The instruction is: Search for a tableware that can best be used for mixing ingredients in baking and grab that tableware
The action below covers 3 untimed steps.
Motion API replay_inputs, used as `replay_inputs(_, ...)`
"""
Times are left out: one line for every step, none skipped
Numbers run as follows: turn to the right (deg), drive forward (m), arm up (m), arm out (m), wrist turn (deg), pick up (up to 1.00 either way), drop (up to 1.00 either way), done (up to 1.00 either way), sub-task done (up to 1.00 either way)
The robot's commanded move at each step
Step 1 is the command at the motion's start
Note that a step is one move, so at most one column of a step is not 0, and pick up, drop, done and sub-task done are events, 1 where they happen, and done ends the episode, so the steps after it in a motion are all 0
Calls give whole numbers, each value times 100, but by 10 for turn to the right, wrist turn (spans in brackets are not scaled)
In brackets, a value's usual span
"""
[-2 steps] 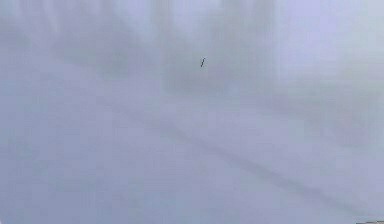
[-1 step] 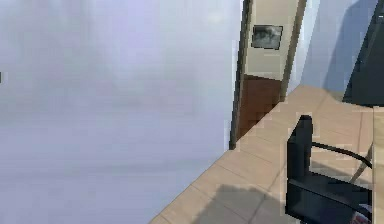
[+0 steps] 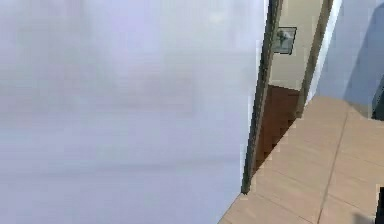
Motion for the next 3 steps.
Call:
replay_inputs(300,0,0,0,0,0,0,0,0)
replay_inputs(0,5,0,0,0,0,0,0,0)
replay_inputs(450,0,0,0,0,0,0,0,0)
